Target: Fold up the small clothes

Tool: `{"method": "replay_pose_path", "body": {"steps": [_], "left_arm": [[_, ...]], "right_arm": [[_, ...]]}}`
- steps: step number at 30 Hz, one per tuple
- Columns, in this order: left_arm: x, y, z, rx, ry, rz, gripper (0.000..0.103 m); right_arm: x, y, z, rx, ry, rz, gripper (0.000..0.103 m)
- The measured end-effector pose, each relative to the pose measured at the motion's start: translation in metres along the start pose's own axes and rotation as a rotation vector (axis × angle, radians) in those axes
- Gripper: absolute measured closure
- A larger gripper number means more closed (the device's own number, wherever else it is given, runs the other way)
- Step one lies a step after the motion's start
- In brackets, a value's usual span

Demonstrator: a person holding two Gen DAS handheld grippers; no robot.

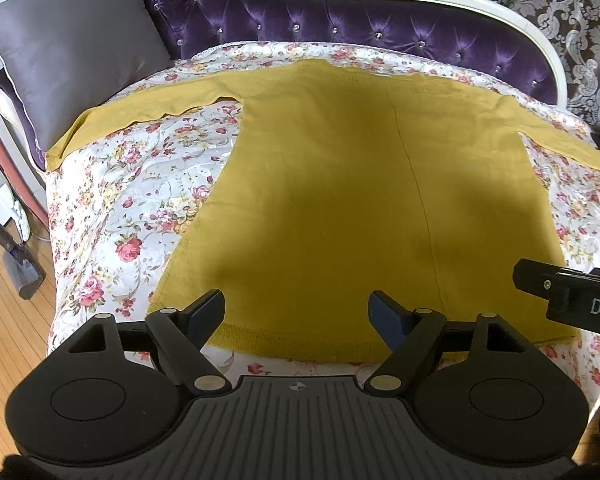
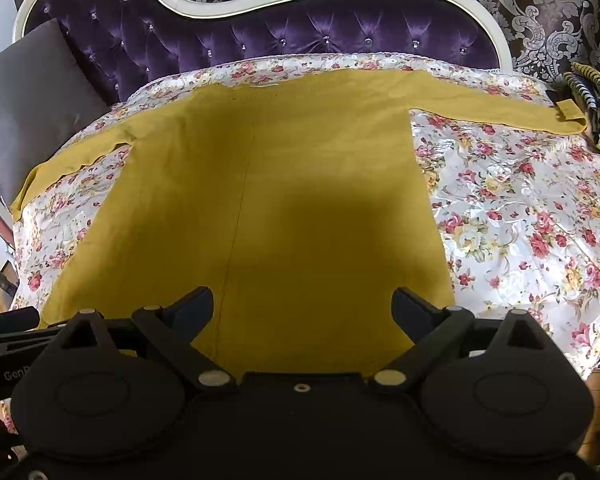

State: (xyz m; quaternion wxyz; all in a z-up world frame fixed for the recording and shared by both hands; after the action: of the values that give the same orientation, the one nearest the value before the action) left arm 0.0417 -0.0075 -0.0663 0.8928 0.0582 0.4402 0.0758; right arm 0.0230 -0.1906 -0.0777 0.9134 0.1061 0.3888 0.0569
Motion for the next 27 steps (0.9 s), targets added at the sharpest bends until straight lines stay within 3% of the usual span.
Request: {"method": "replay_pose_path", "body": {"steps": [27], "left_arm": [[0.0059,0.0084,0.0010,-0.024,0.029,0.013,0.025]], "right_arm": [[0.0043,-0.0028,0.0008,-0.002,0.018,-0.029,0.006]]}}
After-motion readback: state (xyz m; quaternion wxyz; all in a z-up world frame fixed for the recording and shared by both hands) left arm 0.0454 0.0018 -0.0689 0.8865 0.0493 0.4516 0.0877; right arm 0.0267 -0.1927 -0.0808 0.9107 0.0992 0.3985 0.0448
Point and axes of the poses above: each gripper's, at about its wrist camera, not at the fingertips, and x roughly the way its jaws point, y to its left, z to its top, the point moved 8 cm from there along x, roughly the way its jaws point, and after that the axes turned 10 degrees about z, right-handed, at the moved point
